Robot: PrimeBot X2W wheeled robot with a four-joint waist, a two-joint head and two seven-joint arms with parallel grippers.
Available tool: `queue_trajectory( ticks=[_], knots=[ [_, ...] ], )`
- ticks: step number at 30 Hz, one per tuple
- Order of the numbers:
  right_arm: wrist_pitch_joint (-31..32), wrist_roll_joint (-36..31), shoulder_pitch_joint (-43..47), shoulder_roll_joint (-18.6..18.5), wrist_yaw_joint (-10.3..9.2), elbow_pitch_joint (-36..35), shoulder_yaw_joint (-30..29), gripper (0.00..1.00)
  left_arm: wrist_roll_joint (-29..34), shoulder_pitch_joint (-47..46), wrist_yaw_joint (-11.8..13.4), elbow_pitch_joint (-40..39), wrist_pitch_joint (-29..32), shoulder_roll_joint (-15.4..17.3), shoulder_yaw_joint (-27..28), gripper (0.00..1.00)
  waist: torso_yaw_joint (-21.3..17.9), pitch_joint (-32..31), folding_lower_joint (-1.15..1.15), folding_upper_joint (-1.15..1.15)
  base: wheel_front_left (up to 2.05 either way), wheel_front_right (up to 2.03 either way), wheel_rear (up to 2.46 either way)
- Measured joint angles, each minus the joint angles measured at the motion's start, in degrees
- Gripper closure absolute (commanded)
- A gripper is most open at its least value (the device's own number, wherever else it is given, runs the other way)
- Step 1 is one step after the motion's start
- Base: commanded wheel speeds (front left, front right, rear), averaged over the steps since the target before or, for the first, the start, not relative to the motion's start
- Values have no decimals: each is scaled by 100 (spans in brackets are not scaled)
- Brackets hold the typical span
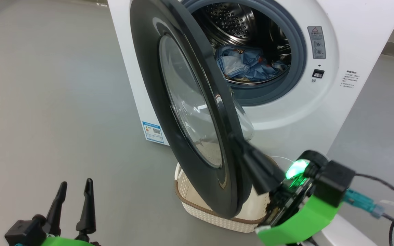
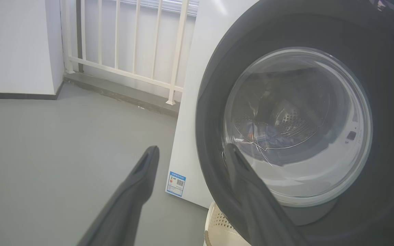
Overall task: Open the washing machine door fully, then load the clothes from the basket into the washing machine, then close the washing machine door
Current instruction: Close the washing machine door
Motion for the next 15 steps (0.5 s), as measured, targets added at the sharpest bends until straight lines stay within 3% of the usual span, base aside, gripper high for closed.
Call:
queue_trajectory(
  ticks=[4, 8, 15],
  knots=[
    [0, 82, -1, -218, 0, 133, 516, 100, -9, 2, 5, 1, -1, 1, -4, 0, 33, -2, 0, 0, 0, 0, 0],
    [2, 452, -31, -527, 1, 582, 1404, 100, -75, 4, 7, 20, -1, 1, -15, 0, 48, -26, 0, 0, 0, 0, 0],
    [1, 837, -334, -601, 1, 1289, 1838, 100, -116, 91, 24, 20, -1, 5, -20, 0, 37, -31, 0, 0, 0, 0, 0]
  ],
)
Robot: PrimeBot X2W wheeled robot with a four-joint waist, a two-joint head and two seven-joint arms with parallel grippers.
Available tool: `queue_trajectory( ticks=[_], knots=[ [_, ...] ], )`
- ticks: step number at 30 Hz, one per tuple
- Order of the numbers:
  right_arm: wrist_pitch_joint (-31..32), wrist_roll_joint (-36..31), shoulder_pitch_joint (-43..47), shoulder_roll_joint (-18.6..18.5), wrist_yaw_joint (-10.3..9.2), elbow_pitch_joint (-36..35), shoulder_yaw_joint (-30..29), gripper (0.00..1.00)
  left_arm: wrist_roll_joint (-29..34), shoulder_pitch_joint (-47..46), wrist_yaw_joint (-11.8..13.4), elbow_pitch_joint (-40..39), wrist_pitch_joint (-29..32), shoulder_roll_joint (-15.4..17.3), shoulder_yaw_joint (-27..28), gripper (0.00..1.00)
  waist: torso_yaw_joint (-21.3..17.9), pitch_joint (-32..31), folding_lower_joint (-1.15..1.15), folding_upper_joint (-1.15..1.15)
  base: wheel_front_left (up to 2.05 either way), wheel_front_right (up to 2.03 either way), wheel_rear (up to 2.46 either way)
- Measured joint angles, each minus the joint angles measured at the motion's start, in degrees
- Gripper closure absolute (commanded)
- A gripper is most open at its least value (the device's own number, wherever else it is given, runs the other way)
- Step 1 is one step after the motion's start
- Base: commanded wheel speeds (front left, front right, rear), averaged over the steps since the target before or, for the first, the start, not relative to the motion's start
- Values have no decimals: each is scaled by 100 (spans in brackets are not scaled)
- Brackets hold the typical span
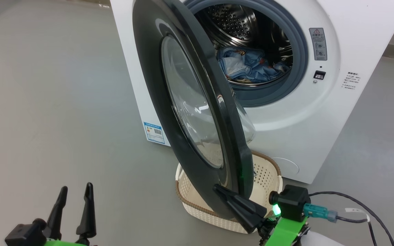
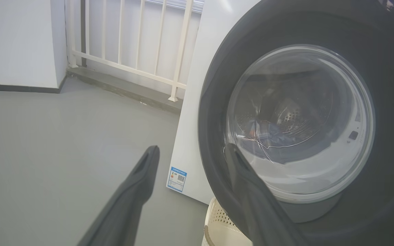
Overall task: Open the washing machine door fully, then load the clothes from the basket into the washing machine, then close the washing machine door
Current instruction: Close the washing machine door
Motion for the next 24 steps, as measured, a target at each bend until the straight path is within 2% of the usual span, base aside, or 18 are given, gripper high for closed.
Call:
queue_trajectory(
  ticks=[13, 24],
  knots=[
    [1, 159, -232, 10, 7, 666, 56, 100, -42, 2, 33, 1, 0, 1, -34, 0, 75, 86, 0, 0, 0, 0, 0],
    [0, -148, -320, -233, 33, 1073, -593, 100, -59, -4, 49, -11, -7, 1, -62, 0, 71, 309, 0, 0, 0, 0, 0]
  ],
)
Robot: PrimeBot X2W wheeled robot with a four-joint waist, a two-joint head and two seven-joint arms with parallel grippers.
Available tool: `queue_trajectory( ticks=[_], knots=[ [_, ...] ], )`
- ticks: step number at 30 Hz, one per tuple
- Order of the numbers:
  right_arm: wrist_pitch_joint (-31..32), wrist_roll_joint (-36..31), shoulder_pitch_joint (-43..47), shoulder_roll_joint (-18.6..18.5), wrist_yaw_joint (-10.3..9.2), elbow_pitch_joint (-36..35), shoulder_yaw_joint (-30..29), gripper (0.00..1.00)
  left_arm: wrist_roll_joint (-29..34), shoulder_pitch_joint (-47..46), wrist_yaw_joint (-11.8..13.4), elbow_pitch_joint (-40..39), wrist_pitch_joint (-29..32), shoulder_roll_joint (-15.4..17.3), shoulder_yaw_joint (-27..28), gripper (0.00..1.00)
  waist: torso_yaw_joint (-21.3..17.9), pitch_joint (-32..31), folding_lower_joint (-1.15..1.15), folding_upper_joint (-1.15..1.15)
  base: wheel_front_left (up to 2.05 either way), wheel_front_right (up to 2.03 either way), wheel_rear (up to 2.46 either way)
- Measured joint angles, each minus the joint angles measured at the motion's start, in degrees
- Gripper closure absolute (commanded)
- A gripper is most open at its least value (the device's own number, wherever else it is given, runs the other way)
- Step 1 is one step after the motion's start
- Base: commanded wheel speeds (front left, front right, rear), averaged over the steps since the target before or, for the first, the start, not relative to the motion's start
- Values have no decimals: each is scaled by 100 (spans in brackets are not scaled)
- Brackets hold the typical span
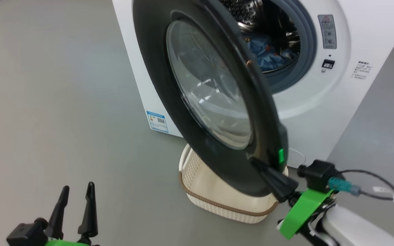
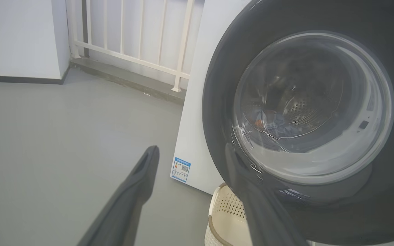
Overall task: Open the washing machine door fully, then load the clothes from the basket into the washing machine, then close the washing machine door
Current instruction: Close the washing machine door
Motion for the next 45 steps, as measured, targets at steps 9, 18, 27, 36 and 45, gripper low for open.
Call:
queue_trajectory(
  ticks=[9, 18, 27, 36, 45],
  knots=[
    [0, 3, -531, -376, 0, 301, -375, 100, -1, -254, -2, -9, -1, -43, -110, 0, 16, 437, 0, 0, 0, 0, 0],
    [0, 10, -1006, -687, 0, 483, -903, 100, -1, -525, -25, -7, -19, -143, -134, 0, 86, 943, 0, 0, 0, 0, 0],
    [0, 10, -1725, -896, 0, 831, -1166, 100, 2, -837, -35, -27, -19, -236, -140, 0, 128, 1451, 0, 0, 0, 0, 0],
    [0, 14, -2448, -1102, 2, 1250, -1339, 100, 27, -1019, -83, -32, -20, -353, -141, 0, 139, 1884, 0, 0, 0, 0, 0],
    [0, 19, -3036, -1223, 12, 1406, -1181, 100, 29, -1194, -91, -30, -20, -398, -156, 0, 231, 2143, 0, 0, 0, 0, 0]
  ],
)
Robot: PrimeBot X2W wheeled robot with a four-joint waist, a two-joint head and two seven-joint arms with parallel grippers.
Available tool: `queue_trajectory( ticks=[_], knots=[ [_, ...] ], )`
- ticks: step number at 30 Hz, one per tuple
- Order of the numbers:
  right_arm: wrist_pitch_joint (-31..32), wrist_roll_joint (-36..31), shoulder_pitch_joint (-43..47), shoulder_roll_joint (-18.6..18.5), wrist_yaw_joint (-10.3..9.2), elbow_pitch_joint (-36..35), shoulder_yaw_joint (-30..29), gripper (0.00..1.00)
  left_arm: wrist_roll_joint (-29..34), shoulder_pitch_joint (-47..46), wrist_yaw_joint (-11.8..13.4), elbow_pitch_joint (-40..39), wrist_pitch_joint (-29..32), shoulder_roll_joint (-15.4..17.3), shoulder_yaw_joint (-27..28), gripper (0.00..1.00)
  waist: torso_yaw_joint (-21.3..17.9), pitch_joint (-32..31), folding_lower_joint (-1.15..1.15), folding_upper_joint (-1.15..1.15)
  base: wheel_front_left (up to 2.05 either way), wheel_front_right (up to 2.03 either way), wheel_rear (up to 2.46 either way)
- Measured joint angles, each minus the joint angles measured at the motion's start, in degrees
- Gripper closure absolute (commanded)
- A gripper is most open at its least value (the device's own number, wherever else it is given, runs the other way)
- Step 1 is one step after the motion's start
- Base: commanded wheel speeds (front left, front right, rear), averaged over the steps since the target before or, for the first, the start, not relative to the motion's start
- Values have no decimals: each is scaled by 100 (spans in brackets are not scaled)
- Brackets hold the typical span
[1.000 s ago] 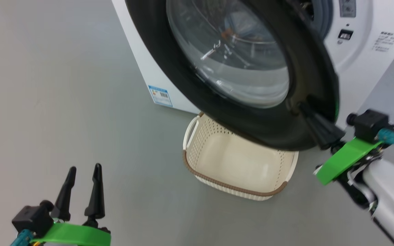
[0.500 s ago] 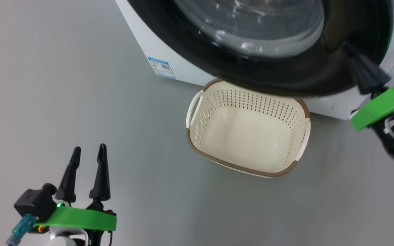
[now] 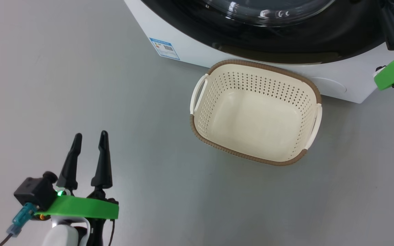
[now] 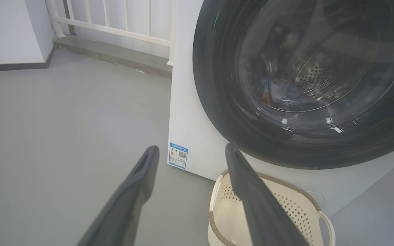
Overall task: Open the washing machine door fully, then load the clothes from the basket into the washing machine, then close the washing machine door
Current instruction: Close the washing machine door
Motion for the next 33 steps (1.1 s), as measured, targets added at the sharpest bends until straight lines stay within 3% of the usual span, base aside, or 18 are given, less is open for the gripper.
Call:
queue_trajectory(
  ticks=[15, 16, 17, 19, 20, 21, 33],
  knots=[
    [0, 11, 64, 237, 27, 25, -240, 100, 0, -7, -35, 30, 0, -4, -59, 0, -63, -155, 0, 0, 0, 0, 0],
    [-1, 11, 87, 237, 27, -19, -243, 95, 0, -7, -35, 32, 0, 5, -64, 0, -77, -174, 0, 0, 0, 0, 0],
    [-1, 11, 134, 240, 27, -58, -252, 81, 0, -7, -35, 37, 0, 21, -73, 0, -93, -197, 0, 0, 0, 0, 0],
    [-1, 11, 235, 245, 26, -125, -256, 62, 0, -7, -35, 57, 0, 67, -94, 0, -131, -248, 0, 0, 0, 0, 0],
    [-1, 11, 297, 254, 26, -187, -257, 35, 1, -7, -35, 69, 0, 89, -99, 0, -153, -276, 0, 0, 0, 0, 0],
    [-1, 10, 363, 268, 25, -260, -269, 0, 0, -7, -35, 80, 0, 98, -100, 0, -175, -306, 0, 0, 0, 0, 0],
    [-1, -99, 1134, 575, 8, -929, -247, 0, 0, 25, -35, 153, -8, 248, -115, 0, -595, -752, 0, 0, 0, 0, 0]
  ],
)
